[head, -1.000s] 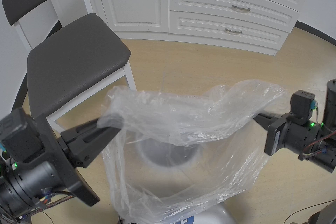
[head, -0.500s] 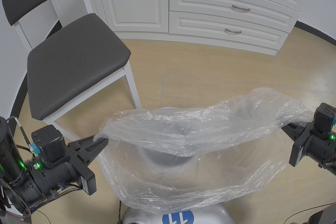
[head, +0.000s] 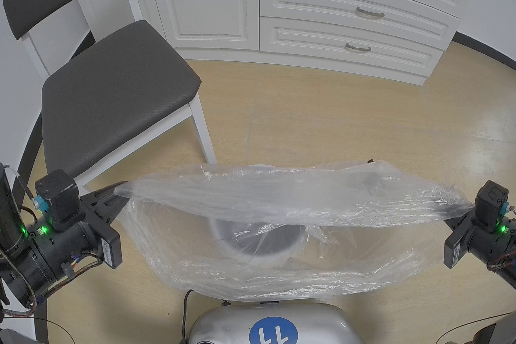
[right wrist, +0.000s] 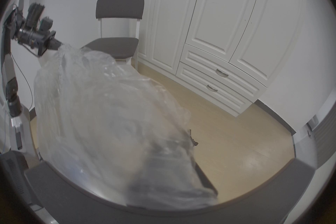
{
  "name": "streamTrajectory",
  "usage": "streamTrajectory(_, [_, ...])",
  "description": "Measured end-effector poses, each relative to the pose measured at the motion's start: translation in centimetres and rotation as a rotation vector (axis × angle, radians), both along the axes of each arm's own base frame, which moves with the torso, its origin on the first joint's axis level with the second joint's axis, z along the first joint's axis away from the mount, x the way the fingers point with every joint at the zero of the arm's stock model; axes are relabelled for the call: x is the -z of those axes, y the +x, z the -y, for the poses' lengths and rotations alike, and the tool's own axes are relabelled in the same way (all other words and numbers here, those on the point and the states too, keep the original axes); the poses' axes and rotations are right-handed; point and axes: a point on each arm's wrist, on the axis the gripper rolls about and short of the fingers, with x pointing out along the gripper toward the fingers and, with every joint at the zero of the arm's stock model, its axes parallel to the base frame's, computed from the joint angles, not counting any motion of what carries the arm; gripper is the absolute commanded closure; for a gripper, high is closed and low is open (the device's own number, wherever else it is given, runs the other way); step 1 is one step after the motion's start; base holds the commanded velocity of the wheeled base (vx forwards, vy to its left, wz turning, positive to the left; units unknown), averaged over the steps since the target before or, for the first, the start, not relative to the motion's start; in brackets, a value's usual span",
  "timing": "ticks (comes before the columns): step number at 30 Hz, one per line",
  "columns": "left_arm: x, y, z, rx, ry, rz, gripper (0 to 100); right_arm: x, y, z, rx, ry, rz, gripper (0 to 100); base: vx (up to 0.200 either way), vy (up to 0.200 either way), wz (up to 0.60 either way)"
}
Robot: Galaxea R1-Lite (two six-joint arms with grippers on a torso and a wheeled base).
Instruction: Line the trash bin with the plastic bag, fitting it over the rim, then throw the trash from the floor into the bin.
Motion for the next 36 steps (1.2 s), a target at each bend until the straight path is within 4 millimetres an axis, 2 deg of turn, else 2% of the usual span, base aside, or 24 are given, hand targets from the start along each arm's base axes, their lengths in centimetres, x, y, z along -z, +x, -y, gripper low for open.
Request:
streamTrajectory(16, [-1.1, -0.4, -1.8, -0.065, 0.024, 0.074, 100, 2.8, -0.4, 0.6, -0.018, -0.198, -0.05, 100, 0.0, 0.0, 0.0])
streamTrajectory(36, [-1.0, 0.2, -3.1, -0.147, 0.06, 0.079, 100, 3.6, -0.3, 1.1, 0.031, -0.254, -0.063, 100, 0.0, 0.0, 0.0])
